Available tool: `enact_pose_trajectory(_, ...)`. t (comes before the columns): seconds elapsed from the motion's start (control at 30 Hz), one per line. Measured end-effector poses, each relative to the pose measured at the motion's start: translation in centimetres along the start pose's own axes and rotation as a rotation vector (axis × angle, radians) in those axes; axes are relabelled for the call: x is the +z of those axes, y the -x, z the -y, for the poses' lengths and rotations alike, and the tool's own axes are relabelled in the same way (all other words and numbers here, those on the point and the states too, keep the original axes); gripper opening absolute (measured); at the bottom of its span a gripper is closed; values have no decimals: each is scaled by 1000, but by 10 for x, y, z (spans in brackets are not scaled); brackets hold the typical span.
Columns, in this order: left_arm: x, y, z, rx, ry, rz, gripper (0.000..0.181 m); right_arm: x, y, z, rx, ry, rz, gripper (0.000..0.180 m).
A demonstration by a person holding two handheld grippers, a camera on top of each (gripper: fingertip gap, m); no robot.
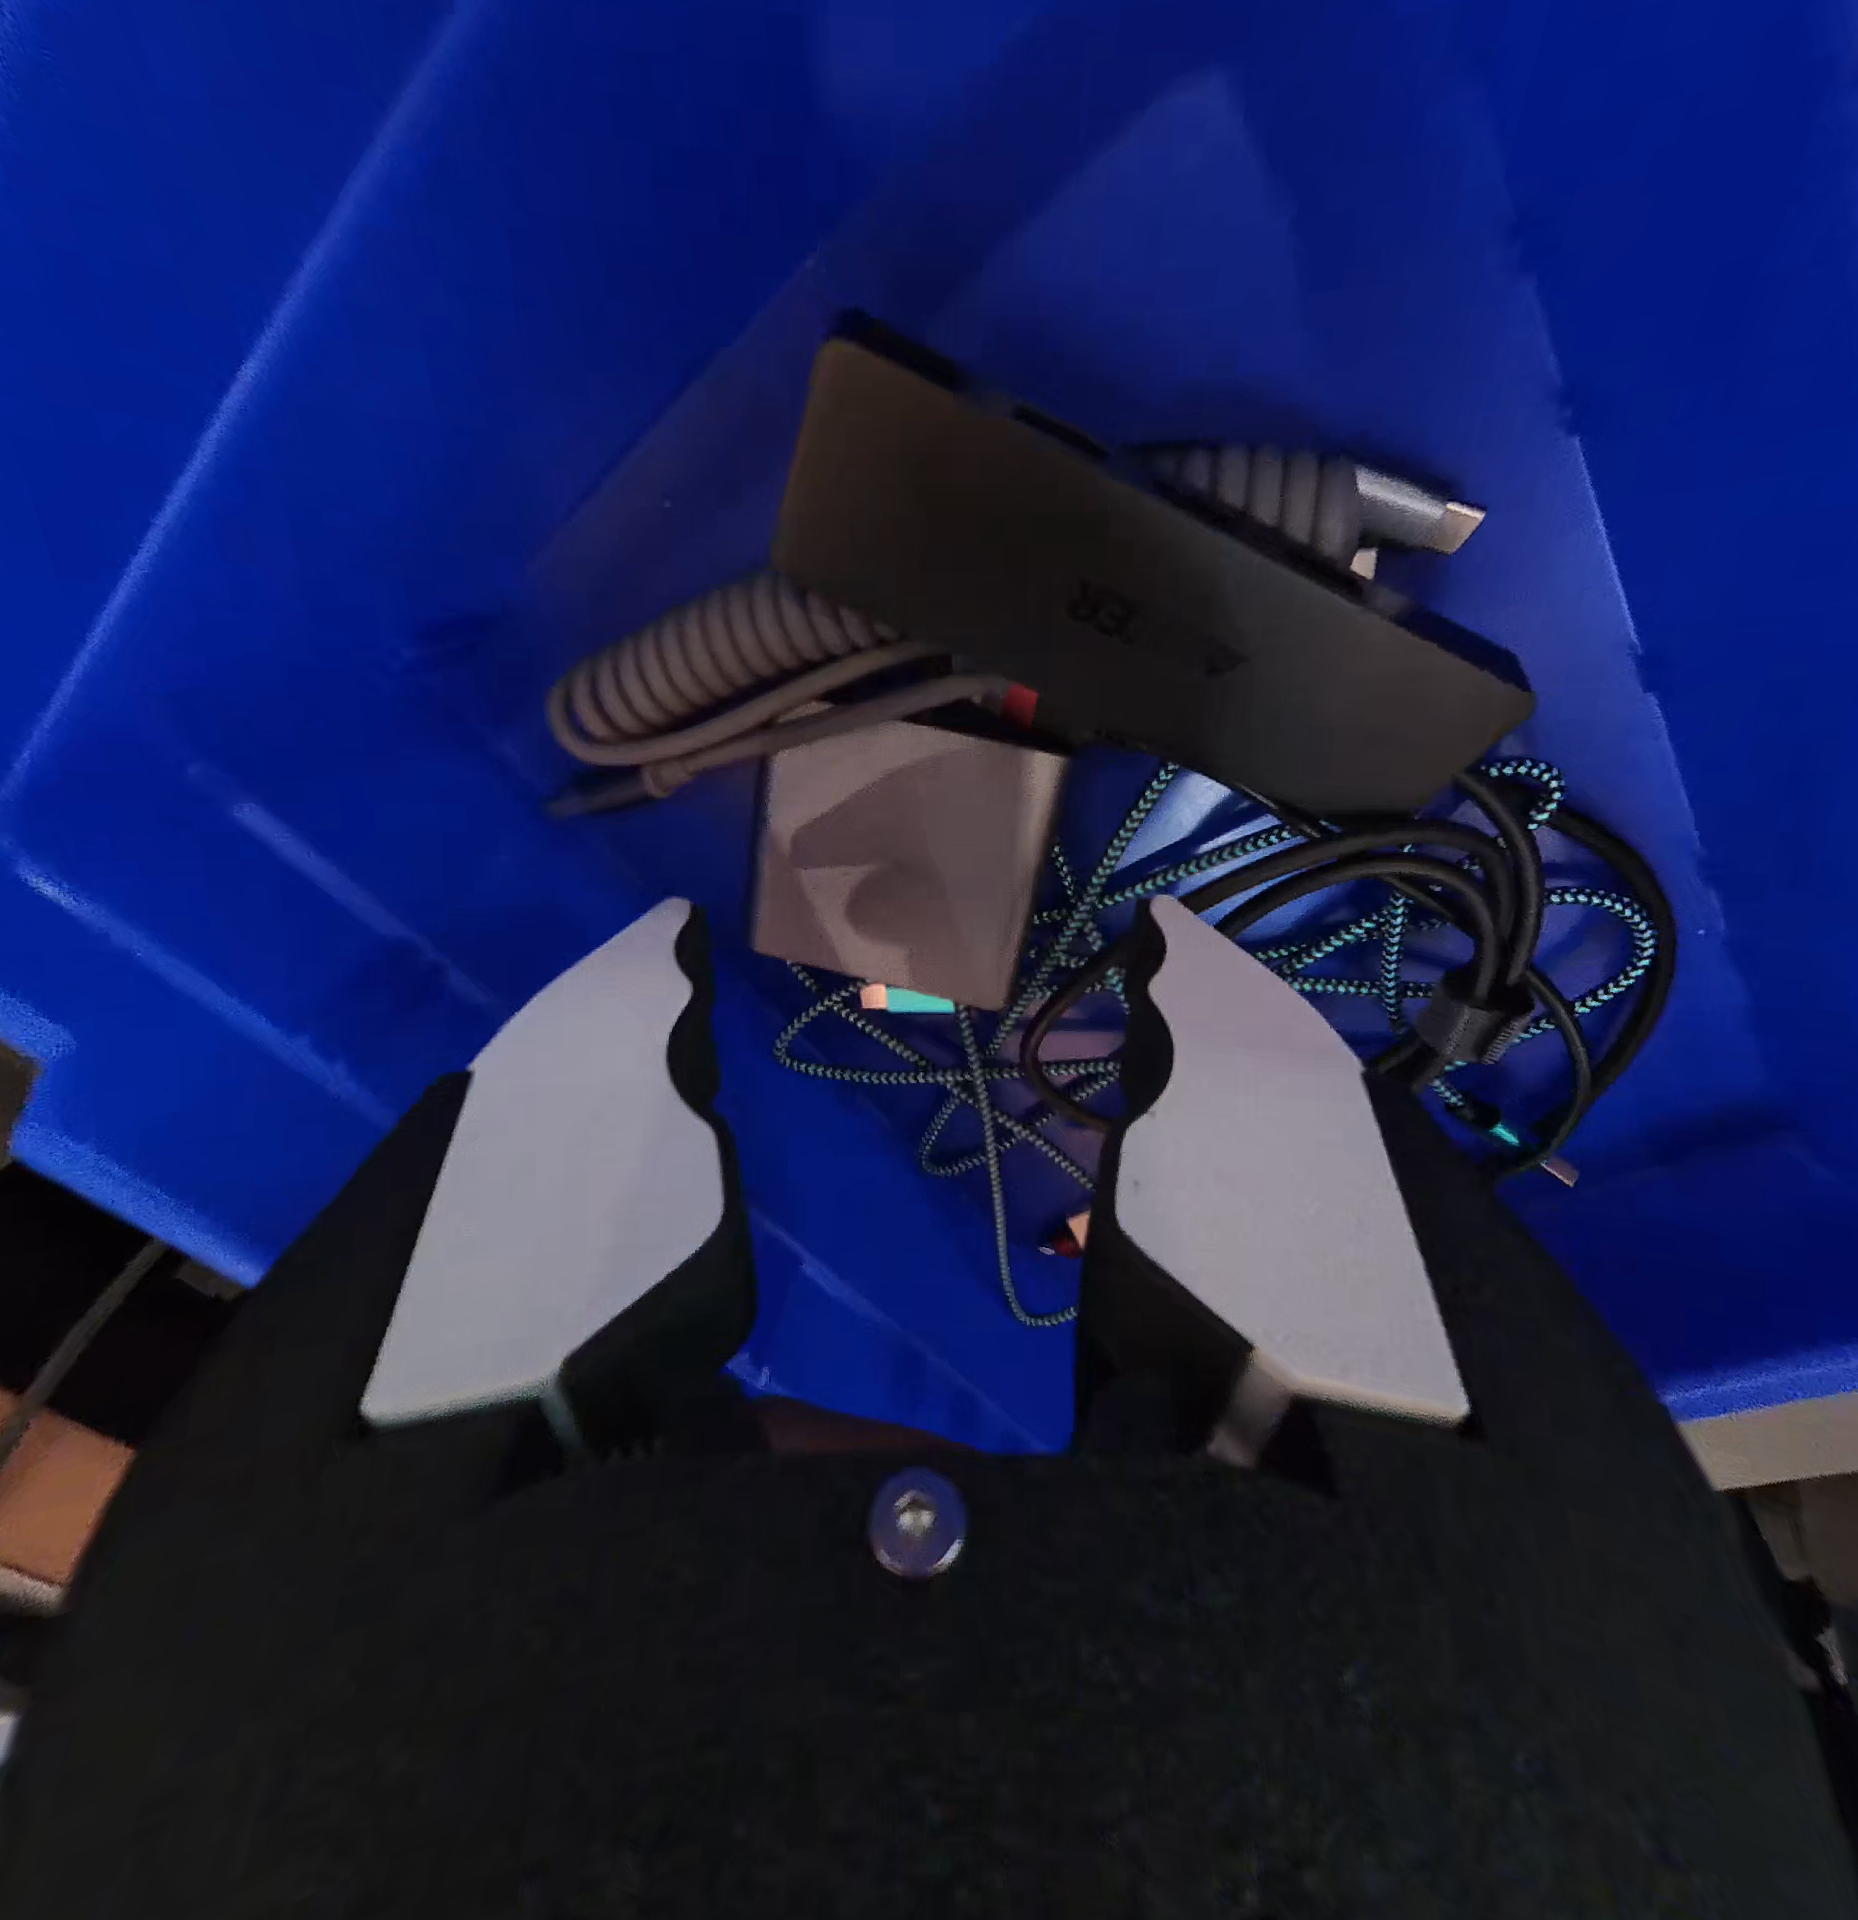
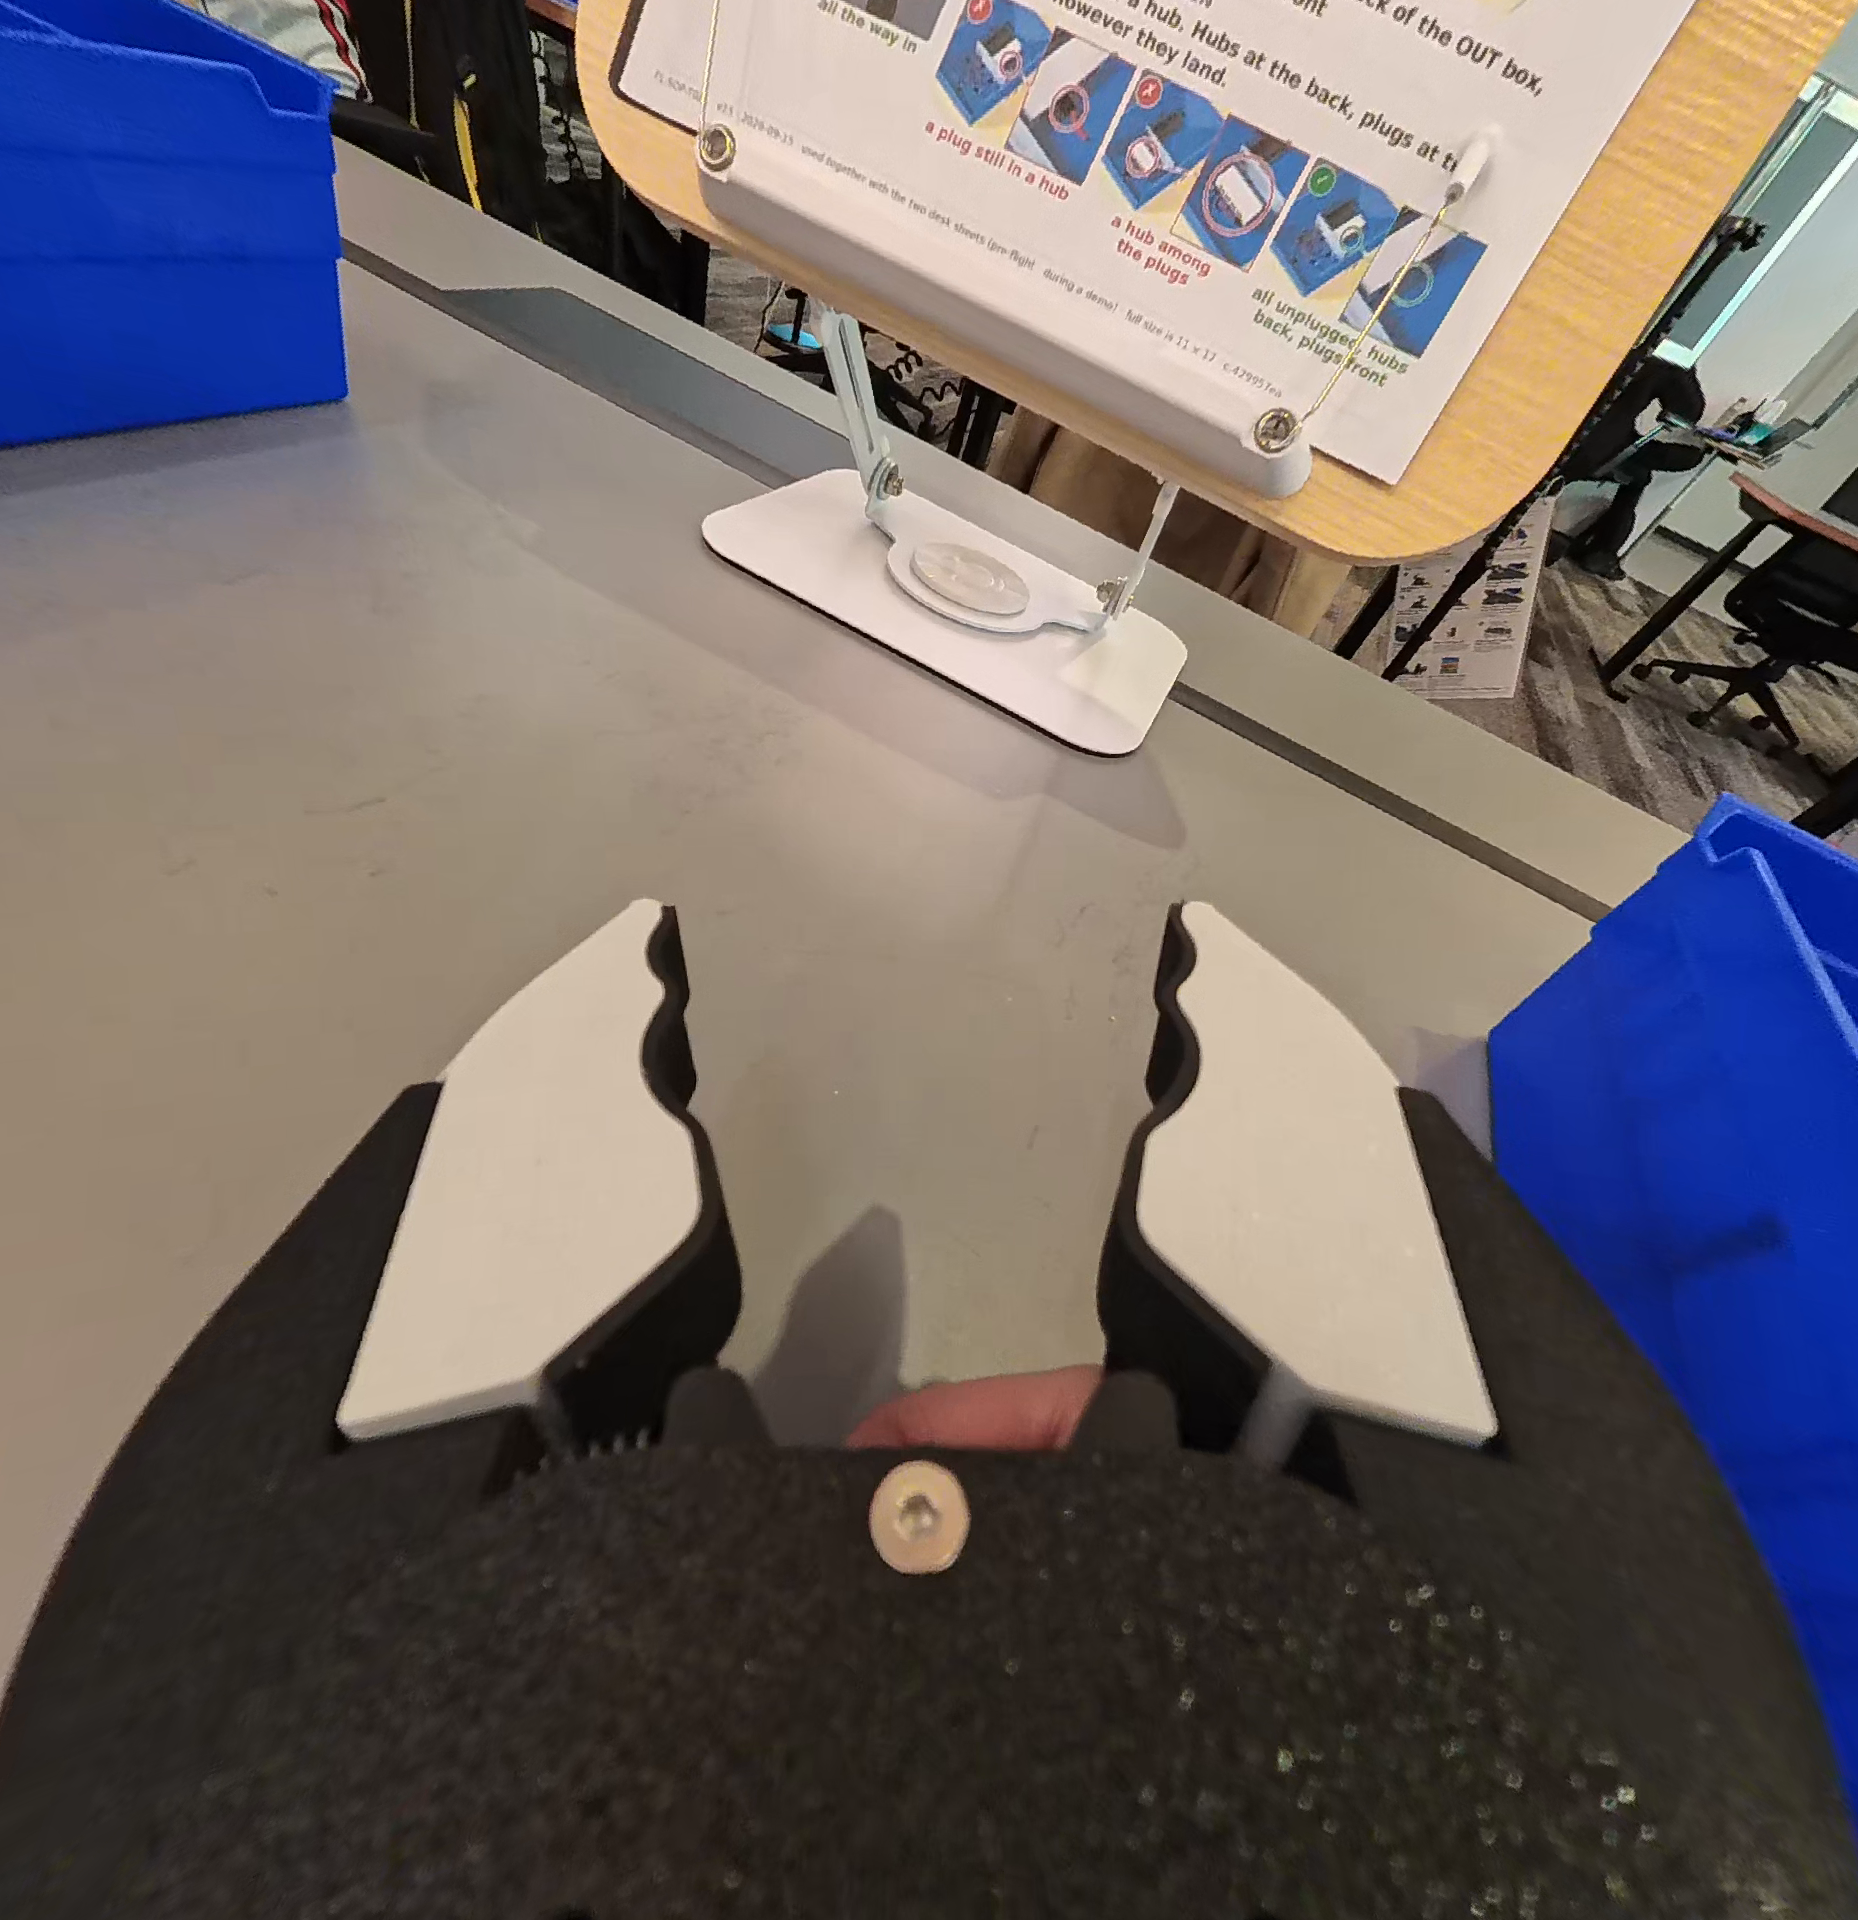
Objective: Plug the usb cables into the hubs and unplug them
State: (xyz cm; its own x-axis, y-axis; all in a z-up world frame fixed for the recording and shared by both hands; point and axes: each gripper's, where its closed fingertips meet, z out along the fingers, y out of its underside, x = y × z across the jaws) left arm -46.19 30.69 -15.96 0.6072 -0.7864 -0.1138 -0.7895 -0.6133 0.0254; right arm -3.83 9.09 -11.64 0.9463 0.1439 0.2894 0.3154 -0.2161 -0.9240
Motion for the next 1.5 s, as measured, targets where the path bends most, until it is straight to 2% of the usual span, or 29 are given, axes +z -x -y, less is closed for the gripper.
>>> enact_pose_trajectory(0.2,20,1,0,32,45,-40,75,0,2,0,-16,1,0,85)
enact_pose_trajectory(0.27,23,-2,2,22,24,-80,70,0,1,-1,-14,4,2,85)
enact_pose_trajectory(0.3,23,-3,2,21,7,-95,61,0,1,-1,-13,5,3,85)
enact_pose_trajectory(0.43,18,-4,-6,72,-19,-87,61,1,2,-1,-17,10,6,85)
enact_pose_trajectory(0.53,-1,1,-10,98,-68,-29,60,1,3,-1,-24,10,6,84)
enact_pose_trajectory(0.63,-40,5,-12,100,-159,20,60,0,2,-1,-21,6,5,84)
enact_pose_trajectory(0.67,-58,7,-13,108,-192,46,52,0,2,-1,-18,4,5,84)
enact_pose_trajectory(0.7,-81,7,-8,114,-264,66,0,0,2,0,-15,3,6,84)
enact_pose_trajectory(0.83,-168,6,-3,114,-420,126,0,0,2,0,-15,3,5,83)
enact_pose_trajectory(0.97,-197,-12,-15,141,-396,159,0,0,1,-1,-11,4,4,83)
enact_pose_trajectory(1.1,-192,-32,-24,144,-399,138,0,-1,0,-1,-11,2,6,83)
enact_pose_trajectory(1.27,-167,-38,-38,139,-364,154,1,0,2,-1,-30,5,7,82)
enact_pose_trajectory(1.4,-149,-38,-40,147,-317,146,37,2,5,-3,-49,20,11,82)
enact_pose_trajectory(1.5,-121,-30,-36,191,-199,161,60,3,7,-4,-65,30,14,82)
